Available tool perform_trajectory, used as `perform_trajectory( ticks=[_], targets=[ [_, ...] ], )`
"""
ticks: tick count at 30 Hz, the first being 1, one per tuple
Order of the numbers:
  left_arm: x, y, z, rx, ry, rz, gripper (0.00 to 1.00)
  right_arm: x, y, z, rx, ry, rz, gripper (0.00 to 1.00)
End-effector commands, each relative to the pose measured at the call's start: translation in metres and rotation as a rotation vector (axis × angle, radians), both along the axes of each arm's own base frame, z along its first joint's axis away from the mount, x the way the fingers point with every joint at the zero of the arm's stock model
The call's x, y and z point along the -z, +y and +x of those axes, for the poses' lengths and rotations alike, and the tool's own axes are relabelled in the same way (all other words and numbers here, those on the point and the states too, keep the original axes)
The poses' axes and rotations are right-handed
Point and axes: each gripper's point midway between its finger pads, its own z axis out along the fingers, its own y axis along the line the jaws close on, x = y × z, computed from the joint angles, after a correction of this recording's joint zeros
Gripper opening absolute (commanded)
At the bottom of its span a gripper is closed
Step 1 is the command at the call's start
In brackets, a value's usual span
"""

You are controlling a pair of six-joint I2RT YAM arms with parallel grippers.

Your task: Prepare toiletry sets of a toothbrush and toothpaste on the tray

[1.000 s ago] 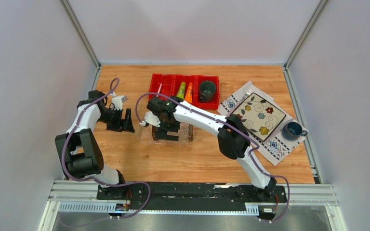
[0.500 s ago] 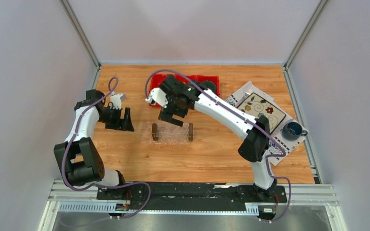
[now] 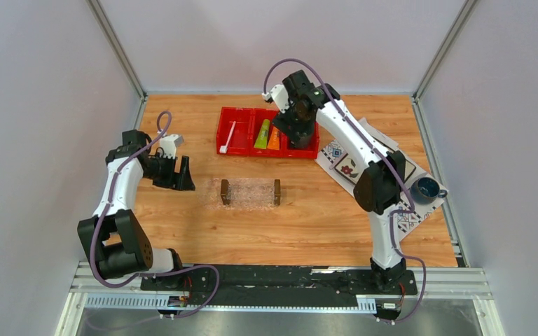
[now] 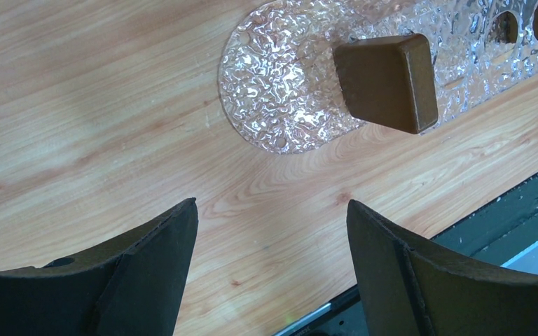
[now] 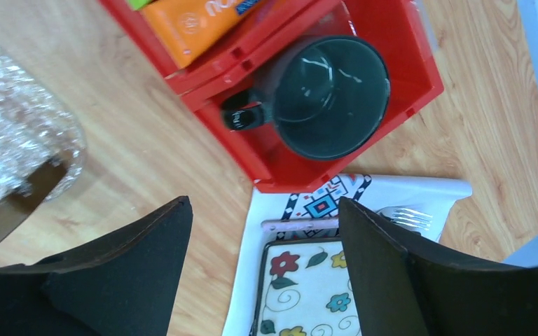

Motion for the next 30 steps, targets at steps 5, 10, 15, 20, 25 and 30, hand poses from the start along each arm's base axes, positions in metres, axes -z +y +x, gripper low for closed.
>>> perform_trajectory(
  ticks=[5, 10, 15, 20, 25, 30],
  targets=[
    [-0.007, -0.003, 0.001, 0.038, -0.047, -0.019, 0.86, 0.021, -0.013, 0.052, 0.024, -0.043, 0.044, 0.73],
    [-0.005, -0.002, 0.002, 0.036, -0.038, -0.016, 0.86, 0.036, -0.011, 0.062, 0.011, -0.012, 0.080, 0.69],
    [-0.003, -0.002, 0.003, 0.041, -0.034, -0.015, 0.86, 0.051, -0.014, 0.065, -0.059, -0.009, 0.039, 0.67],
    [-0.002, -0.001, 0.002, 0.047, -0.033, -0.007, 0.86, 0.066, -0.024, 0.061, -0.147, -0.003, -0.027, 0.66],
    [0.002, 0.000, 0.002, 0.042, -0.023, -0.010, 0.86, 0.072, -0.035, 0.064, -0.192, -0.009, -0.055, 0.66],
    [0.006, -0.001, 0.005, 0.039, -0.007, -0.020, 0.86, 0.077, -0.043, 0.073, -0.231, -0.026, -0.095, 0.65]
  ],
)
